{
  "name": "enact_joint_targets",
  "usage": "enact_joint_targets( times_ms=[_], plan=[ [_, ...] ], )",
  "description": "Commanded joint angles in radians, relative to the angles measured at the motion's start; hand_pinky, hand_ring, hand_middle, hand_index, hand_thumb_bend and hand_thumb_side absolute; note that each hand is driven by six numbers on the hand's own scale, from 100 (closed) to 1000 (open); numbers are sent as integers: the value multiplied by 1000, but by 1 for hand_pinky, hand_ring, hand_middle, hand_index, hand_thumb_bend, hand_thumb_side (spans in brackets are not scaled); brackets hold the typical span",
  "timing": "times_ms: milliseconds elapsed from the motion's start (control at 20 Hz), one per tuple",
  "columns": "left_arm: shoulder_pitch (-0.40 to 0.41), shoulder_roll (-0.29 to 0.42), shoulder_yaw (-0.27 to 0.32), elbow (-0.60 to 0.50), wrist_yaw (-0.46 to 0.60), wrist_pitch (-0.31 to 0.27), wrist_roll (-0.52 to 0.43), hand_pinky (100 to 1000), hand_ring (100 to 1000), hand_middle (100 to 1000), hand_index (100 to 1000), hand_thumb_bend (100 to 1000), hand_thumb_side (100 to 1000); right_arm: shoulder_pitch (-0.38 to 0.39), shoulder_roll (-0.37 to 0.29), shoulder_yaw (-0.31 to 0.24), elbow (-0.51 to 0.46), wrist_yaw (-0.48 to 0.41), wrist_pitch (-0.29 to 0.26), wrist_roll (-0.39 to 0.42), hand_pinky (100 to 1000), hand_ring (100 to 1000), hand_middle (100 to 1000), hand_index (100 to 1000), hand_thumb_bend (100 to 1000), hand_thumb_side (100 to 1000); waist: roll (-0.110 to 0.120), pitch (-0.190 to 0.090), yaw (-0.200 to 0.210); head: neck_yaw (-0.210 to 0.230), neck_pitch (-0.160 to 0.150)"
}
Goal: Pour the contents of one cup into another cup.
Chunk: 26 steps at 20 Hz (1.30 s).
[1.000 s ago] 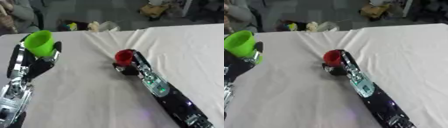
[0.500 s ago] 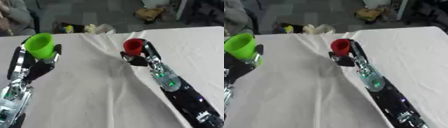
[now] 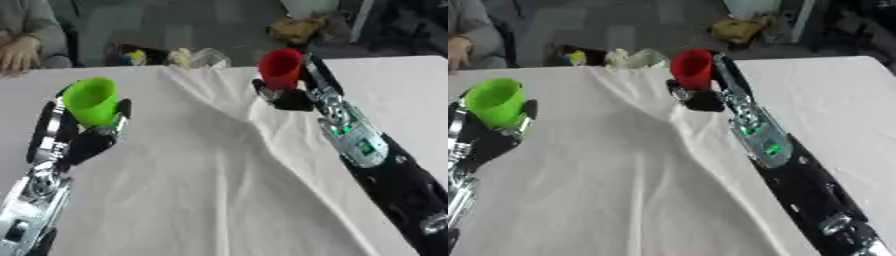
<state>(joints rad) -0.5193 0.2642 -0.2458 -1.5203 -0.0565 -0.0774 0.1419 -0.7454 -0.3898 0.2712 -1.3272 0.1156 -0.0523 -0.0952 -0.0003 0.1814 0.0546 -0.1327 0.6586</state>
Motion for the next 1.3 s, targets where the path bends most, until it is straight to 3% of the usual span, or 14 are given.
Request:
enact_joint_targets(
  times_ms=[50,750,1300],
  plan=[
    [-7,17,-15,1,-13,-6,-21,100,343,296,659,100,228,-42,-37,11,-49,6,10,35,444,347,277,439,100,100,-3,-24,-3,6,6],
    [-25,14,-80,69,-64,-33,-97,100,349,300,650,100,248,-126,-34,100,-183,56,40,226,443,347,276,442,100,100,-20,-36,-24,16,20],
    [-69,-27,-155,115,-98,-72,-174,100,353,303,650,100,256,-179,53,162,-135,140,20,338,440,345,272,441,100,100,-29,-35,-4,10,30]
  ],
)
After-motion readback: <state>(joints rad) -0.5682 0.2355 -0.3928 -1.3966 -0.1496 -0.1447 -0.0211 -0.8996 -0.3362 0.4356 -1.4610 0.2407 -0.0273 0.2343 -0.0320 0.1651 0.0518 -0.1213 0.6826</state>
